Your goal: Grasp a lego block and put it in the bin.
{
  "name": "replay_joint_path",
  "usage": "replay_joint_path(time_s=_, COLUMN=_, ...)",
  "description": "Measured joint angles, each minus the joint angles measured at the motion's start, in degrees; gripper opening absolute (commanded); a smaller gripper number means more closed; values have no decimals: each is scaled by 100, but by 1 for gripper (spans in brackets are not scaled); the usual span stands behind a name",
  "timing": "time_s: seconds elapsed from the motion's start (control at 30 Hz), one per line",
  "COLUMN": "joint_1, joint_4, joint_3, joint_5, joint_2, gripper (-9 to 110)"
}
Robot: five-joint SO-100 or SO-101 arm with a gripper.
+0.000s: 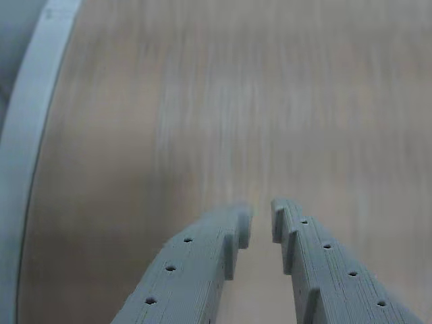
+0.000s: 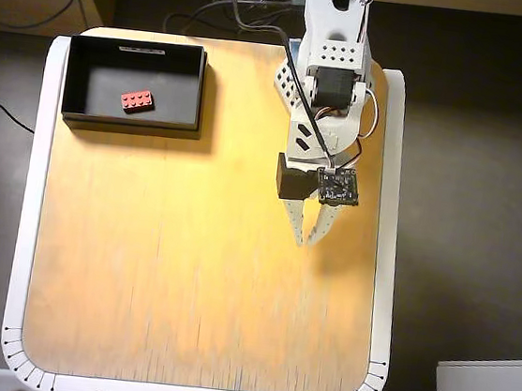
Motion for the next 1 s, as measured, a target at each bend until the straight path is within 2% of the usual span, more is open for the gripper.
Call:
replay_joint_path(time_s=0.43, joint_1=0, joint_4=1380, joint_3=9, joint_5=378, joint_2=0, gripper=0)
replay_joint_path(time_s=1.0, joint_1=-70, joint_4=1714, joint_3=9, joint_5=-18, joint_2=0, gripper=0)
